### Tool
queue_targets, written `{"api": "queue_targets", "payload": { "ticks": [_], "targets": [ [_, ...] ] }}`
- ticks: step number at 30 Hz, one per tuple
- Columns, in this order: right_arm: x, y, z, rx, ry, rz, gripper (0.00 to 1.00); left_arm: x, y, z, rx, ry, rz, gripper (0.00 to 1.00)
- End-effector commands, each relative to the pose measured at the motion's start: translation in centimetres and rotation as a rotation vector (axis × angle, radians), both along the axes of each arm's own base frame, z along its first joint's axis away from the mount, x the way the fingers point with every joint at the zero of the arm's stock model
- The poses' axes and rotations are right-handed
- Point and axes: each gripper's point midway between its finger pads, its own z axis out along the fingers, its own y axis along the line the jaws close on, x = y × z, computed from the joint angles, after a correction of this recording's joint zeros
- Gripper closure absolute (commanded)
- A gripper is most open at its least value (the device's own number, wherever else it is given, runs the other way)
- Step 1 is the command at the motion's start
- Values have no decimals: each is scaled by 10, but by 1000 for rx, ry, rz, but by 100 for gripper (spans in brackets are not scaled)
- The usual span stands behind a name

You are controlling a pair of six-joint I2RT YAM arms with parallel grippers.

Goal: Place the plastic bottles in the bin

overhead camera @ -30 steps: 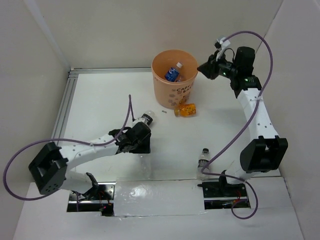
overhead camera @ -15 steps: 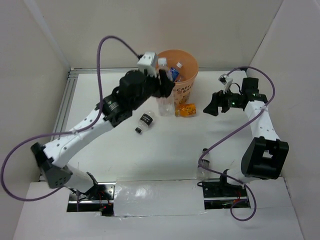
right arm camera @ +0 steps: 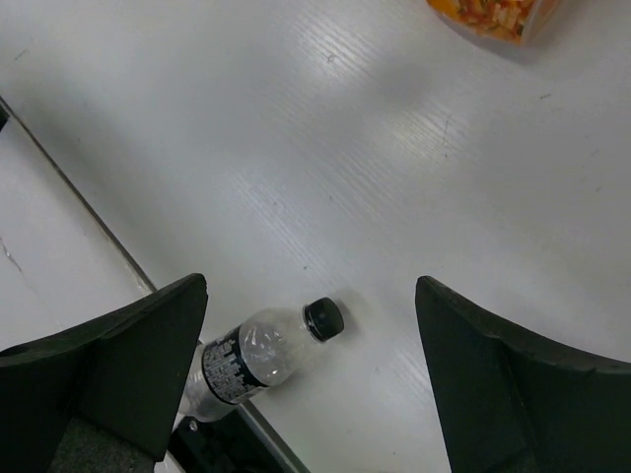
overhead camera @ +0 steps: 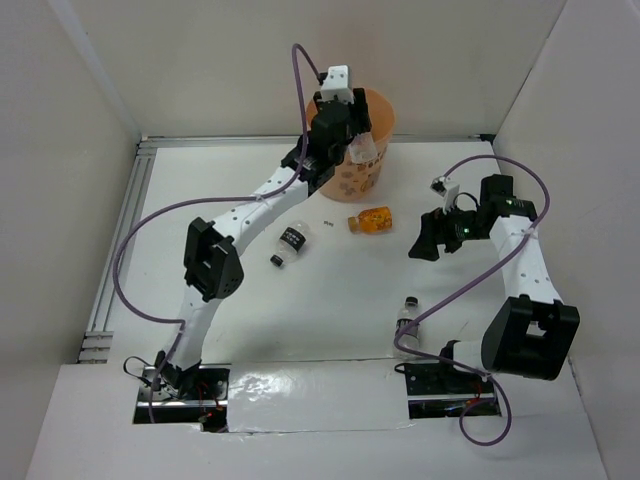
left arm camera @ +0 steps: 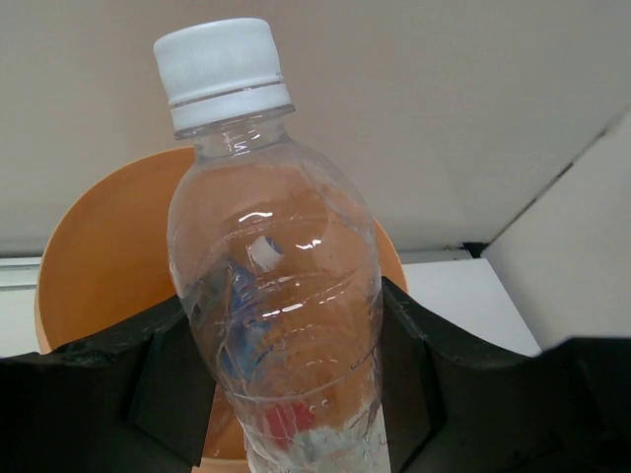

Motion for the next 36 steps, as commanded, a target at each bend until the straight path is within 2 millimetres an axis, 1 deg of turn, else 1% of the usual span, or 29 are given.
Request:
{"api": "queue_targets", "payload": {
  "ticks": [1, 2, 3, 4, 5, 6, 7, 9, 10, 11, 12, 13, 14, 15, 16, 17, 18, 20, 21, 22, 24, 25, 26, 28, 29, 30, 32, 34, 36],
  "targets": [
    [-16, -6, -2, -67, 47, 8, 7, 16, 17, 39, -31, -114, 99, 34],
    [-15, -6, -4, -62, 71, 9, 7, 21, 21, 35, -31, -115, 109, 34],
    [-15, -6, -6, -64, 73, 17, 7, 20, 21, 41, -48, -123, 109, 34],
    [-14, -6, -8, -62, 82, 17, 7, 23, 26, 39, -60, -114, 116, 36],
    [-13, -7, -11, -63, 87, 24, 7, 27, 29, 35, -88, -91, 110, 40],
    [-13, -6, -10, -55, 85, 26, 8, 25, 26, 34, -102, -83, 92, 50],
    [-13, -5, -10, -55, 85, 26, 8, 18, 37, 55, -140, -107, 86, 54],
    [-13, -6, -13, -55, 83, 26, 8, 8, 37, 69, -208, -142, 23, 57],
    [-13, -6, -13, -55, 83, 26, 8, 1, 38, 82, -238, -165, 4, 58],
    [-13, -6, -15, -55, 83, 26, 8, -4, 47, 99, -270, -184, 9, 58],
    [-13, -5, -17, -52, 88, 18, 8, -6, 45, 112, -323, -203, -35, 59],
    [-13, -5, -17, -51, 89, 18, 8, -9, 43, 121, -354, -216, -58, 59],
    [-13, -5, -17, -51, 89, 18, 8, -9, 47, 129, -379, -226, -63, 59],
    [-12, -6, -17, -55, 82, 24, 8, -6, 44, 129, -400, -230, -67, 59],
    [-12, -6, -20, -53, 93, 25, 8, -5, 47, 138, -444, -241, -79, 59],
    [-12, -8, -20, -52, 93, 15, 8, -4, 44, 140, -480, -239, -87, 59],
    [-12, -8, -20, -52, 93, 15, 8, 7, 48, 134, -529, -219, -106, 59],
    [-11, -9, -19, -43, 91, 9, 8, 13, 47, 135, -553, -237, -98, 60],
    [-11, -9, -19, -46, 85, 15, 8, 21, 53, 129, -549, -235, -44, 60],
    [-13, -9, -21, -44, 94, 15, 8, 32, 50, 114, -525, -230, -22, 60],
    [-13, -12, -19, -46, 86, 4, 8, 42, 52, 101, -501, -245, 17, 60],
    [-12, -12, -19, -49, 80, 10, 8, 44, 52, 102, -471, -262, 24, 60],
    [-10, -12, -19, -51, 69, 10, 8, 55, 46, 82, -438, -245, 31, 59],
    [-10, -15, -19, -51, 69, 1, 8, 64, 44, 61, -374, -215, 53, 59],
    [-9, -17, -19, -54, 63, -2, 8, 65, 44, 56, -357, -208, 56, 59],
    [-9, -16, -18, -46, 61, 0, 8, 70, 41, 39, -337, -179, 60, 59],
    [-9, -19, -18, -45, 61, -9, 8, 72, 35, 18, -286, -148, 41, 59],
    [-8, -17, -20, -34, 70, -6, 8, 73, 30, 5, -221, -129, 19, 58],
    [-5, -19, -23, -22, 76, -12, 8, 64, 19, 1, -198, -118, -37, 58]
  ]
}}
